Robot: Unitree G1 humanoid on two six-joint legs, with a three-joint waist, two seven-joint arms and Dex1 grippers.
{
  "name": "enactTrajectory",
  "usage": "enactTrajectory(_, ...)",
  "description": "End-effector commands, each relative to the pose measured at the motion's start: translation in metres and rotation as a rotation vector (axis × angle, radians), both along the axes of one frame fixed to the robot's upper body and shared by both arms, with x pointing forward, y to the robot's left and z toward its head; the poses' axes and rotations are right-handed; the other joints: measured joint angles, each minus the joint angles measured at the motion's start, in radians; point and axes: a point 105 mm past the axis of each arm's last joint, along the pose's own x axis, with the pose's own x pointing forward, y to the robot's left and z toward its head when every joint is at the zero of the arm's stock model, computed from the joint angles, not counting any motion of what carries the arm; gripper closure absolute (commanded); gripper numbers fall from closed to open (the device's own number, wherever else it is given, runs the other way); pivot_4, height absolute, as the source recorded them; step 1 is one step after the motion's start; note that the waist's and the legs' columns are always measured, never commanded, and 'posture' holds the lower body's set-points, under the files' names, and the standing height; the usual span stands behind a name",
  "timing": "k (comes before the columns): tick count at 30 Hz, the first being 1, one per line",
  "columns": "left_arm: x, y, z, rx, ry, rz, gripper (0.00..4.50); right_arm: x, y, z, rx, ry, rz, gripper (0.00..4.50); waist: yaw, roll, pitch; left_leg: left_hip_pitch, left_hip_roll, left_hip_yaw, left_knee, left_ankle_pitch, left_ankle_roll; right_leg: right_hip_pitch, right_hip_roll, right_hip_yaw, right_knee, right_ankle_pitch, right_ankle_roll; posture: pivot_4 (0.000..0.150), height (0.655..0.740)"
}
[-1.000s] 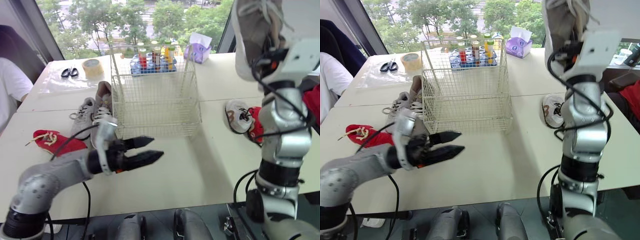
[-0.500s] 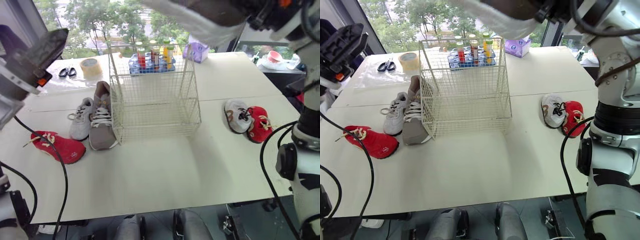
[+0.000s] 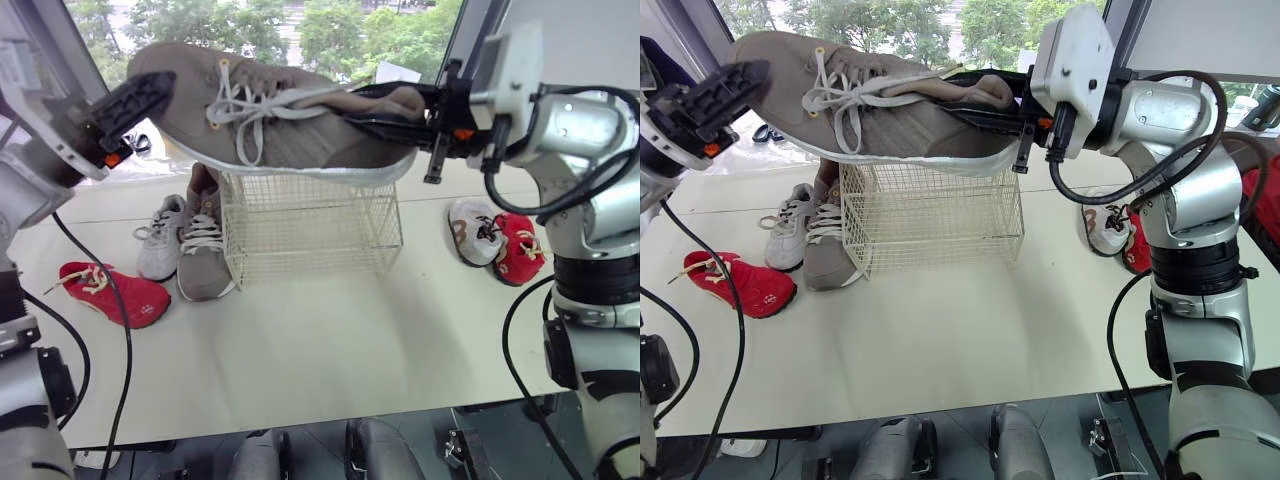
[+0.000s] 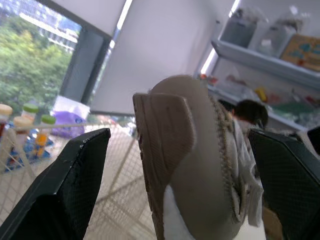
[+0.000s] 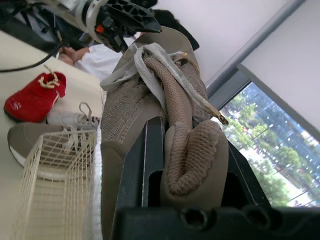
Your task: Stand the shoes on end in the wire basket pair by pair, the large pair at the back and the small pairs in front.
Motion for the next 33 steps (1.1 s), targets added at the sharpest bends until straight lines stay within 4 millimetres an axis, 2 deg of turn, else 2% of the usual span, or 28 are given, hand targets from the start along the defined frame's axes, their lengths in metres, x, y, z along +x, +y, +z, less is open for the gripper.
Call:
enactTrajectory(1, -0.009, -0.010, 0.003, 0.145, -0.042, -0.100, 0.00, -0.015, 0.005, 0.009, -0.061, -0.156, 0.043, 4.11, 0.000, 0.000, 0.000, 0.000, -0.001, 0.002, 0.000, 0.000, 0.000, 0.000, 0.000, 0.000, 0.000, 0.000, 0.000, 0.150, 0.7400)
enactTrajectory(2, -0.009, -0.012, 0.000, 0.177, -0.038, -0.116, 0.00, -0.016, 0.006, 0.008, -0.073, -0.170, 0.047, 4.11, 0.000, 0.000, 0.000, 0.000, 0.000, 0.002, 0.000, 0.000, 0.000, 0.000, 0.000, 0.000, 0.000, 0.000, 0.000, 0.150, 0.7400)
enactTrajectory(5, 0.001, -0.015, -0.009, 0.254, -0.037, -0.106, 0.88, -0.016, 0.007, 0.001, -0.144, -0.221, 0.057, 4.15, 0.003, 0.000, 0.000, 0.000, 0.000, 0.002, 0.000, 0.000, 0.000, 0.000, 0.000, 0.000, 0.000, 0.000, 0.000, 0.150, 0.7400)
enactTrajectory(9, -0.007, -0.020, -0.008, 0.242, -0.043, -0.185, 2.91, -0.017, 0.009, -0.004, -0.168, -0.249, 0.066, 4.15, 0.002, 0.000, 0.000, 0.000, 0.000, 0.003, 0.000, 0.000, 0.000, -0.001, 0.000, 0.000, 0.000, 0.000, 0.000, 0.150, 0.7400)
enactTrajectory(11, -0.012, -0.021, -0.005, 0.217, -0.039, -0.211, 3.62, -0.018, 0.010, -0.005, -0.169, -0.250, 0.067, 4.15, 0.001, 0.000, 0.000, 0.000, 0.001, 0.003, 0.000, 0.000, 0.000, -0.001, 0.000, 0.001, 0.001, 0.000, 0.000, 0.150, 0.7400)
enactTrajectory(12, -0.013, -0.021, -0.005, 0.208, -0.037, -0.212, 3.80, -0.018, 0.010, -0.005, -0.167, -0.247, 0.062, 4.15, 0.002, 0.000, 0.000, 0.000, 0.001, 0.003, 0.000, 0.000, 0.000, -0.001, 0.000, 0.001, 0.001, 0.000, 0.000, 0.150, 0.7400)
enactTrajectory(16, -0.011, -0.019, 0.003, 0.118, -0.031, -0.193, 3.83, -0.014, 0.007, -0.004, -0.146, -0.198, 0.031, 4.15, 0.002, 0.000, 0.000, 0.000, 0.001, 0.003, 0.001, 0.000, 0.000, -0.001, 0.000, 0.001, 0.002, 0.000, 0.000, 0.150, 0.7400)
enactTrajectory(18, -0.011, -0.018, 0.008, 0.050, -0.035, -0.189, 3.83, -0.011, 0.002, 0.001, -0.085, -0.110, 0.015, 3.19, 0.004, 0.000, 0.000, 0.000, 0.001, 0.002, 0.001, 0.000, 0.000, -0.001, 0.000, 0.001, 0.003, 0.000, 0.000, 0.150, 0.7400)
enactTrajectory(20, -0.013, -0.016, 0.011, -0.017, -0.037, -0.179, 3.83, -0.008, -0.012, 0.024, 0.083, 0.008, -0.011, 2.32, 0.004, -0.001, 0.000, 0.000, 0.001, 0.002, 0.002, 0.000, 0.000, -0.001, -0.001, 0.001, 0.003, 0.000, 0.000, 0.150, 0.7400)
enactTrajectory(23, -0.013, -0.011, 0.010, -0.102, -0.026, -0.144, 3.83, -0.002, -0.040, 0.050, 0.299, 0.089, -0.071, 0.82, 0.003, -0.001, 0.000, 0.000, 0.001, -0.001, 0.002, 0.000, 0.000, -0.001, -0.002, 0.001, 0.004, 0.000, 0.000, 0.150, 0.7400)
enactTrajectory(24, -0.014, -0.009, 0.010, -0.134, -0.025, -0.133, 3.83, -0.001, -0.050, 0.058, 0.381, 0.114, -0.089, 0.17, 0.003, -0.001, 0.000, 0.000, 0.001, -0.001, 0.002, 0.000, 0.000, -0.001, -0.002, 0.001, 0.004, 0.000, 0.000, 0.150, 0.7400)
enactTrajectory(26, -0.014, -0.004, 0.012, -0.223, -0.028, -0.107, 3.83, 0.003, -0.076, 0.072, 0.610, 0.192, -0.118, 0.02, 0.003, -0.001, 0.000, 0.000, 0.001, -0.002, 0.002, 0.000, 0.000, 0.000, -0.002, 0.001, 0.004, 0.000, 0.000, 0.150, 0.7400)
enactTrajectory(28, -0.015, 0.000, 0.016, -0.318, -0.036, -0.087, 3.83, 0.007, -0.096, 0.071, 0.797, 0.341, -0.092, 0.02, 0.004, -0.001, 0.000, 0.001, 0.001, -0.002, 0.002, 0.000, 0.000, 0.000, -0.003, 0.001, 0.005, 0.000, 0.000, 0.150, 0.7400)
enactTrajectory(30, -0.013, -0.001, 0.022, -0.404, -0.059, -0.050, 3.83, 0.007, -0.099, 0.054, 0.913, 0.522, -0.001, 0.02, 0.007, -0.003, -0.001, 0.001, 0.001, -0.003, 0.002, 0.001, -0.001, 0.000, -0.003, 0.001, 0.006, 0.000, 0.000, 0.150, 0.7400)
enactTrajectory(33, -0.019, -0.022, 0.030, -0.466, -0.098, -0.062, 3.83, 0.006, -0.089, 0.025, 1.018, 0.704, 0.085, 0.02, 0.006, -0.004, -0.002, 0.003, 0.001, -0.006, 0.002, 0.001, -0.001, 0.004, -0.003, 0.000, 0.006, 0.000, 0.000, 0.150, 0.7400)
